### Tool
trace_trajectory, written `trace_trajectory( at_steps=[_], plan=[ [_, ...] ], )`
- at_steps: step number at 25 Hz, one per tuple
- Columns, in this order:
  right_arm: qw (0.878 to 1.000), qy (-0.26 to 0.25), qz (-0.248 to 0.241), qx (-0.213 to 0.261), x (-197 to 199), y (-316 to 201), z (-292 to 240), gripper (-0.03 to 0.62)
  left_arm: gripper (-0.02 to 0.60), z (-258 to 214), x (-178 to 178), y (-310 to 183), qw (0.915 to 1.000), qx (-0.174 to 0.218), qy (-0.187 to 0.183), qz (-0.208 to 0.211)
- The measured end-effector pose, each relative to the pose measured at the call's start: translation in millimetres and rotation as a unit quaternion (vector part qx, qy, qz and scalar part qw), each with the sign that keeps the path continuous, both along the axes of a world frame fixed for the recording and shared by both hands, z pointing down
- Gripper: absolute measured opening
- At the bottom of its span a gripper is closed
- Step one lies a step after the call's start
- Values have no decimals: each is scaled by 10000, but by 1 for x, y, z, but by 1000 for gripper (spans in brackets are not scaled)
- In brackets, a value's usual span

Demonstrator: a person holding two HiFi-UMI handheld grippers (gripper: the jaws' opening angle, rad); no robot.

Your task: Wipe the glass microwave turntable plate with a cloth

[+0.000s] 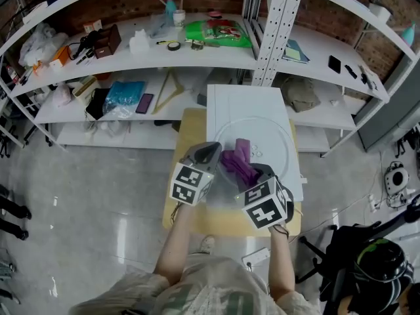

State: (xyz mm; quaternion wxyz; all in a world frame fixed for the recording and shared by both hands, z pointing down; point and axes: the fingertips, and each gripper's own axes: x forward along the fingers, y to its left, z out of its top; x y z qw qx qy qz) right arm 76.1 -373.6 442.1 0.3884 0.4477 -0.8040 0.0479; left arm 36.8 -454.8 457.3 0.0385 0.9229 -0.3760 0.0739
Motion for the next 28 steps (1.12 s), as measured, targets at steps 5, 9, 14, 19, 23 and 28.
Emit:
trace_trajectory(
  at_steps=[5, 9, 14, 19, 23, 28],
  plan=[
    [10000, -36, -10, 2, -8, 33, 2, 51, 2, 0, -1, 0, 10000, -16, -22, -17],
    [10000, -2, 7, 56, -10, 44, 1, 51, 2, 0, -3, 0, 10000, -1, -57, -40],
    [10000, -11, -62, 76, -9, 41, -1, 51, 2, 1, -1, 0, 10000, -22, -29, -56],
    [9978, -91, 248, 603, 16, -10, -32, 51, 2, -1, 0, 1, 10000, -2, 17, -29],
    [9949, -122, 592, 804, 36, -62, -50, 51, 2, -1, 0, 1, 10000, -17, 65, -11],
    [9912, -29, 1049, 813, 61, -113, -42, 51, 2, -1, 2, 0, 10000, -14, 60, -5]
  ],
)
